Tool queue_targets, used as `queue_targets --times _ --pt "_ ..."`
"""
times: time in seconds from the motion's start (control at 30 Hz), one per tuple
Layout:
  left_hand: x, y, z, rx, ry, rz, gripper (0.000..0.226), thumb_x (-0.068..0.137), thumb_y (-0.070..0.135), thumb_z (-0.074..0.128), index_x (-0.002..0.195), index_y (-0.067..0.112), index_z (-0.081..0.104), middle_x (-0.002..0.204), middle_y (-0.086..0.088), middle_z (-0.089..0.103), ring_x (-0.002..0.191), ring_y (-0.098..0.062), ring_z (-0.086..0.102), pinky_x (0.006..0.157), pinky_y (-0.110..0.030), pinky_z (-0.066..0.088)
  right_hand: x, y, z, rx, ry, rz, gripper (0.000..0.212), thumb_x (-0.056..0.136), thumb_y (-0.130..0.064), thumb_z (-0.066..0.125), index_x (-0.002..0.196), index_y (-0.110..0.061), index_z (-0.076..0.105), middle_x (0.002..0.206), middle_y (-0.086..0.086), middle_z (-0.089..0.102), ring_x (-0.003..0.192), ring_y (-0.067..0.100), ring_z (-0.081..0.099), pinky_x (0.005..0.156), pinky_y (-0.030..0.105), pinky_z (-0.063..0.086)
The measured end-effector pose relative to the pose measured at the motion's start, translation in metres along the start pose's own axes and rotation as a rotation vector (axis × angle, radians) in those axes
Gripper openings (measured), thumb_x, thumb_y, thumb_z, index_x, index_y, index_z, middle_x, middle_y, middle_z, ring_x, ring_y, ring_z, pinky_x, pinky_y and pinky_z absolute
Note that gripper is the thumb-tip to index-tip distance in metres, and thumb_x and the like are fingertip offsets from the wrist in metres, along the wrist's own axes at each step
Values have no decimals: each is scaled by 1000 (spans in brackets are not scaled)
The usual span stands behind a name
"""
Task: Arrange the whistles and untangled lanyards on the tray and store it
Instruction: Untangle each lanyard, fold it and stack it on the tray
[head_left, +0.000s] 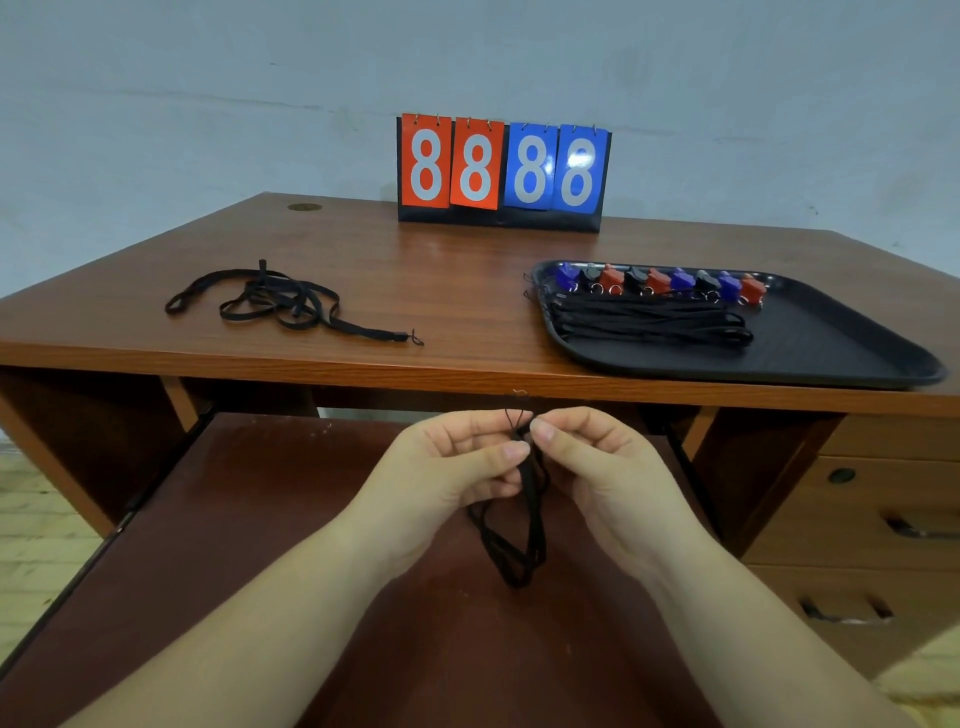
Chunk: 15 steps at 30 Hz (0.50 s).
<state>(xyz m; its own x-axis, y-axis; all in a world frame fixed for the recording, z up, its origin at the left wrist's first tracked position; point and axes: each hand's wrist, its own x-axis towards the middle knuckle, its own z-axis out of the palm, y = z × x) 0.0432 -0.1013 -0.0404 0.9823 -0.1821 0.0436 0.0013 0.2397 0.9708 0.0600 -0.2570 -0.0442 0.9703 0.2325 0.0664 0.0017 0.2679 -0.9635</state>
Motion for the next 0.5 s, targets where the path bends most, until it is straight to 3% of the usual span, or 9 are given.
queue_targets --times 0.2,0.37,0.5 --pt "-2 0 -1 28 -32 11 37 69 16 67 106 15 69 71 0 67 66 -9 64 65 -19 53 -2 -2 3 -1 -46 33 20 68 -18 67 83 -6 68 76 5 71 72 13 69 64 20 54" --pt "-1 3 1 25 15 42 35 67 15 67 102 14 69 72 -1 68 64 -8 64 62 -19 53 1 -4 1 27 -30 51 23 71 -18 65 90 -5 67 76 7 69 70 15 66 66 24 54" --pt "2 6 -4 -16 98 58 33 64 17 67 97 14 69 67 1 67 63 -7 63 62 -19 54 4 -5 -5 15 10 34 18 68 -21 66 84 -12 68 71 0 66 69 10 61 68 22 50"
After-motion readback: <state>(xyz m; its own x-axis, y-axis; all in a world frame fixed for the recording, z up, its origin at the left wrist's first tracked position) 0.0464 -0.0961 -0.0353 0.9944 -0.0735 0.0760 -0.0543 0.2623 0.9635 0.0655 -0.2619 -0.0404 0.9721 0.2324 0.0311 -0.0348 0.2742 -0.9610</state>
